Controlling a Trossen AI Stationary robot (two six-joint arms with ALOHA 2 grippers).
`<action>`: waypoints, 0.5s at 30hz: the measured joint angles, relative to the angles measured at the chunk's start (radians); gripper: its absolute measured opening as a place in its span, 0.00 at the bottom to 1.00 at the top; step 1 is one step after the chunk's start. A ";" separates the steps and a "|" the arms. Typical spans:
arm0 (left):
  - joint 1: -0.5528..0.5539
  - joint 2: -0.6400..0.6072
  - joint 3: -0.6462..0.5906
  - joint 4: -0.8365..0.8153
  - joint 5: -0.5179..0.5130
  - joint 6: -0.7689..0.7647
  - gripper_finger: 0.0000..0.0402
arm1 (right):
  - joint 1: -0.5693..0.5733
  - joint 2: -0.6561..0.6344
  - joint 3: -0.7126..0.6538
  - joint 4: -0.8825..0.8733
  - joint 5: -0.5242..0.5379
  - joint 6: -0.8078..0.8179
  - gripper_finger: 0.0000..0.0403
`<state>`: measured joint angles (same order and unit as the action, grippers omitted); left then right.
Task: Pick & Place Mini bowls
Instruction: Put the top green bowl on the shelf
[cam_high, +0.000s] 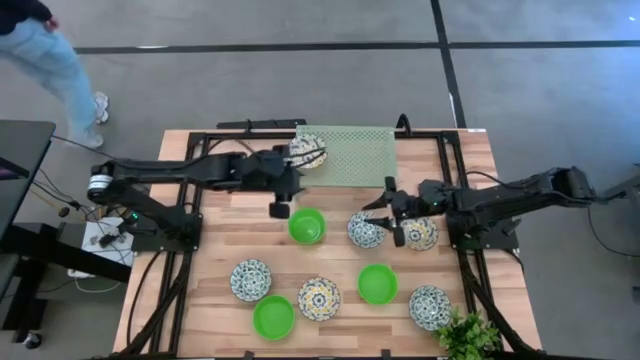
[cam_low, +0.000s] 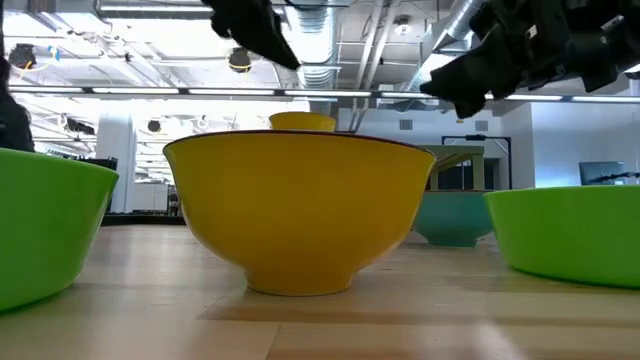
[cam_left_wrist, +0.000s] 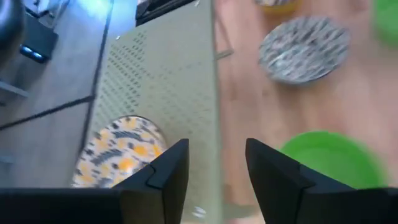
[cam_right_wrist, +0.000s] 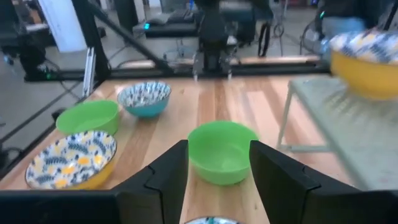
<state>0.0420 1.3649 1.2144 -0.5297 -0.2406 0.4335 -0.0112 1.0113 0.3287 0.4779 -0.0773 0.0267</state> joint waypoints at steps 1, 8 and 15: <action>-0.018 -0.016 0.000 -0.025 0.002 -0.040 0.39 | 0.009 0.029 0.007 0.010 0.000 0.003 0.41; -0.123 -0.145 -0.038 -0.153 0.044 -0.275 0.36 | 0.084 0.278 0.158 0.055 0.000 0.017 0.39; -0.175 -0.369 -0.353 -0.015 0.047 -0.312 0.31 | 0.127 0.511 0.358 0.013 -0.025 0.013 0.40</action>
<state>-0.1330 0.9960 0.8610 -0.5450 -0.1932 0.1219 0.1157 1.5224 0.6869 0.4906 -0.1021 0.0393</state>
